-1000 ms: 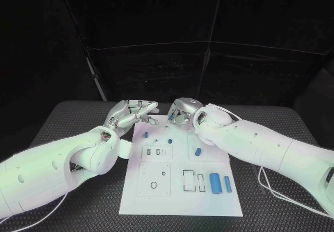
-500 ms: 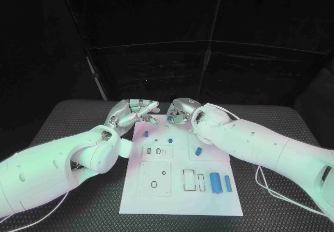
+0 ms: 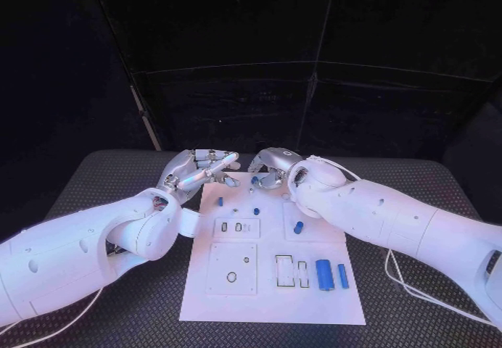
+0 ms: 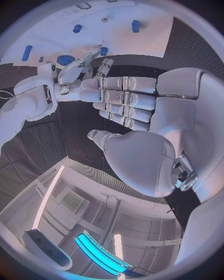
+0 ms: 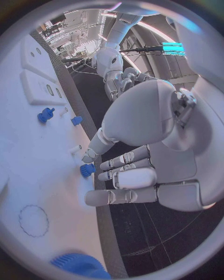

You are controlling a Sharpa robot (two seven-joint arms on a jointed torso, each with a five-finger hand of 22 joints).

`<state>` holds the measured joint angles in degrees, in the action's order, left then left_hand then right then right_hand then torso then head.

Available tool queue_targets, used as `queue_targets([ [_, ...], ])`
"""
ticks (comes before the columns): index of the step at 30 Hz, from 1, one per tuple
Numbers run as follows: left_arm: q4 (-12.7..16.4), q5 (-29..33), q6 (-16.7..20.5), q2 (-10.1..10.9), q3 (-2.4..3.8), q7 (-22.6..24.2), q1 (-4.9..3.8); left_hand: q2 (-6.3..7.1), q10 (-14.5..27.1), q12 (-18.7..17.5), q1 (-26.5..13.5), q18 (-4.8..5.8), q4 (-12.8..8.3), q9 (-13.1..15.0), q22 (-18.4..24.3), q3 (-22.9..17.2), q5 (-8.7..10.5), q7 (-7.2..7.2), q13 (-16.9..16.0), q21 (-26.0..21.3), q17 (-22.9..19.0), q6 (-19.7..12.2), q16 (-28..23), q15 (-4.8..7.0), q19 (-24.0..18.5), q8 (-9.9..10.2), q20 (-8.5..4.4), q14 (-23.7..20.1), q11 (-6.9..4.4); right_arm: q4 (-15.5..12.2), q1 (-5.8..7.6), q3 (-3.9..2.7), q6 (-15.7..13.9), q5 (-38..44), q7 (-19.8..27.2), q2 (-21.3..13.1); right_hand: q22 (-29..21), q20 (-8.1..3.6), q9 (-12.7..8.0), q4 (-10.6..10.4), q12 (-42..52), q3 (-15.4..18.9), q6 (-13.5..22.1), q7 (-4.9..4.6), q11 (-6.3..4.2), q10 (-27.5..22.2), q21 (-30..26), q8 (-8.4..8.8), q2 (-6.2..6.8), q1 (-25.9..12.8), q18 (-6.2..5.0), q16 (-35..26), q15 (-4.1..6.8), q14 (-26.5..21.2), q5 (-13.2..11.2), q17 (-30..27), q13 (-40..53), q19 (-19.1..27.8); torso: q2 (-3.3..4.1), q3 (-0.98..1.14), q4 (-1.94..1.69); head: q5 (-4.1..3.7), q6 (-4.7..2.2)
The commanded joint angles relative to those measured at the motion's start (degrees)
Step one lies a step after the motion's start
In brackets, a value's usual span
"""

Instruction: Assemble the parts on the task board

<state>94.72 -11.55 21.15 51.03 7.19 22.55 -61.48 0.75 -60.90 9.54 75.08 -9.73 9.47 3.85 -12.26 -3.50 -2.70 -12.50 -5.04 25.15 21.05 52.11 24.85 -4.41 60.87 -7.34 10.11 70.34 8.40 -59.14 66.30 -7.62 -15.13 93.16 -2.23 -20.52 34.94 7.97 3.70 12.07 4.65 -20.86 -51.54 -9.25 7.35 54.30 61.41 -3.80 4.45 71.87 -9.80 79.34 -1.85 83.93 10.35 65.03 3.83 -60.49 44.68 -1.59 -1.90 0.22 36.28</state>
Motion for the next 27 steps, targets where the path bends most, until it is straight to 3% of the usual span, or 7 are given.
queue_targets([
  [1,0.1,-0.2,-0.8,0.1,0.09,0.1,-0.11,-0.54,0.0,-0.4,-0.2,-0.42,-0.1,-0.1,0.0,0.3,-0.03,-0.21,0.1,-0.2,0.0,-0.1,0.1,0.12,-0.5,0.4,0.0,-0.3,0.2,-2.8,0.12,-0.04,-2.4,-0.1,0.1,-2.2,0.0,0.01,0.1,-0.2,0.8,0.7,0.1,0.02,-0.08,-0.3,-0.2,0.09,0.35,0.4,-0.45,-0.3,-0.3,1.1,0.0,-0.1,0.2,0.2,-0.09,0.13,0.22,0.1,-0.04],
  [7,-0.1,-0.2,-1.0,0.3,0.08,0.0,-0.1,-0.6,0.1,-0.4,-0.2,-0.42,-0.1,-0.1,0.0,0.3,-0.03,-0.23,0.1,-0.2,0.1,-0.1,0.1,0.1,-0.5,0.4,0.01,-0.4,0.22,-9.4,0.1,-0.08,-3.7,-2.9,-1.0,-9.4,2.1,-0.37,0.3,-1.5,4.4,1.6,-1.9,-0.72,-0.69,2.6,1.2,-0.35,-0.22,0.8,-0.03,1.1,0.18,1.9,0.5,2.5,0.6,-1.8,-0.28,0.1,0.62,-0.17,-0.39],
  [11,-0.2,-0.2,-1.1,0.3,0.08,-0.2,-0.1,-0.6,0.1,-0.4,-0.2,-0.42,-0.1,-0.1,0.0,0.3,-0.03,-0.23,0.1,-0.2,0.1,-0.1,0.1,0.1,-0.5,0.4,0.01,-0.4,0.22,-14.3,0.1,-0.11,-3.9,-9.2,-2.4,-15.9,6.0,-0.5,0.4,-3.4,8.1,2.0,-3.4,-1.47,-1.15,9.4,3.6,-0.53,-0.36,-0.7,0.65,2.8,0.42,2.7,1.2,5.8,1.5,-4.2,-0.53,0.21,1.06,-0.22,-0.51],
  [19,-0.8,-0.2,-1.3,0.2,0.06,-0.2,-0.08,-0.61,0.1,-0.4,-0.2,-0.42,-0.1,-0.1,0.0,0.4,-0.03,-0.23,0.1,-0.2,0.1,-0.1,0.1,0.09,-0.5,0.4,0.02,-0.4,0.22,-17.5,0.1,-0.19,-0.2,-14.3,-8.4,-22.1,8.9,-2.84,0.3,-6.7,17.5,6.6,-3.5,1.19,-4.43,22.3,5.6,-0.56,3.14,-2.7,1.15,4.4,3.14,3.3,1.2,8.7,7.6,-6.3,-0.72,0.44,1.38,-0.38,-0.59],
  [21,-0.9,-0.2,-1.4,0.1,0.06,-0.3,-0.08,-0.62,0.1,-0.4,-0.2,-0.42,-0.1,-0.1,0.0,0.4,-0.03,-0.24,0.1,-0.2,0.1,-0.1,0.1,0.09,-0.5,0.4,0.02,-0.4,0.23,-17.5,0.1,-0.2,1.7,-13.8,-10.8,-22.6,10.0,-3.26,0.2,-8.2,21.6,9.2,-3.0,1.39,-4.7,22.6,6.3,-0.47,3.59,-2.0,1.43,5.1,3.42,3.5,0.9,10.2,11.3,-7.1,-0.68,0.4,1.34,-0.46,-0.61],
  [22,-0.9,-0.2,-1.5,0.0,0.06,-0.2,-0.08,-0.64,0.1,-0.4,-0.2,-0.42,-0.1,-0.1,0.0,0.4,-0.03,-0.24,0.1,-0.2,0.2,-0.1,0.1,0.08,-0.5,0.4,0.03,-0.4,0.23,-17.3,0.1,-0.21,2.5,-13.4,-11.8,-22.6,10.5,-3.58,0.4,-10.9,28.0,13.3,-2.6,1.77,-4.91,18.2,6.7,-0.68,2.71,1.5,1.57,5.6,3.63,3.6,1.8,11.1,18.4,-7.8,-0.63,0.4,1.32,-0.44,-0.59],
  [27,-1.1,-0.2,-1.8,-0.2,0.06,-0.2,-0.07,-0.73,0.1,-0.5,-0.1,-0.42,-0.2,-0.1,0.0,0.3,-0.03,-0.25,0.1,-0.2,0.2,-0.1,0.1,0.07,-0.6,0.5,0.05,-0.5,0.24,-16.4,0.1,-0.21,4.4,-12.7,-13.8,-21.9,18.4,-2.87,0.2,-17.2,50.5,18.4,0.1,0.5,-3.96,21.3,11.2,-0.49,3.95,4.1,2.97,6.0,2.67,3.7,1.4,11.9,43.1,-11.9,-0.54,0.43,1.24,-0.36,-0.54],
])
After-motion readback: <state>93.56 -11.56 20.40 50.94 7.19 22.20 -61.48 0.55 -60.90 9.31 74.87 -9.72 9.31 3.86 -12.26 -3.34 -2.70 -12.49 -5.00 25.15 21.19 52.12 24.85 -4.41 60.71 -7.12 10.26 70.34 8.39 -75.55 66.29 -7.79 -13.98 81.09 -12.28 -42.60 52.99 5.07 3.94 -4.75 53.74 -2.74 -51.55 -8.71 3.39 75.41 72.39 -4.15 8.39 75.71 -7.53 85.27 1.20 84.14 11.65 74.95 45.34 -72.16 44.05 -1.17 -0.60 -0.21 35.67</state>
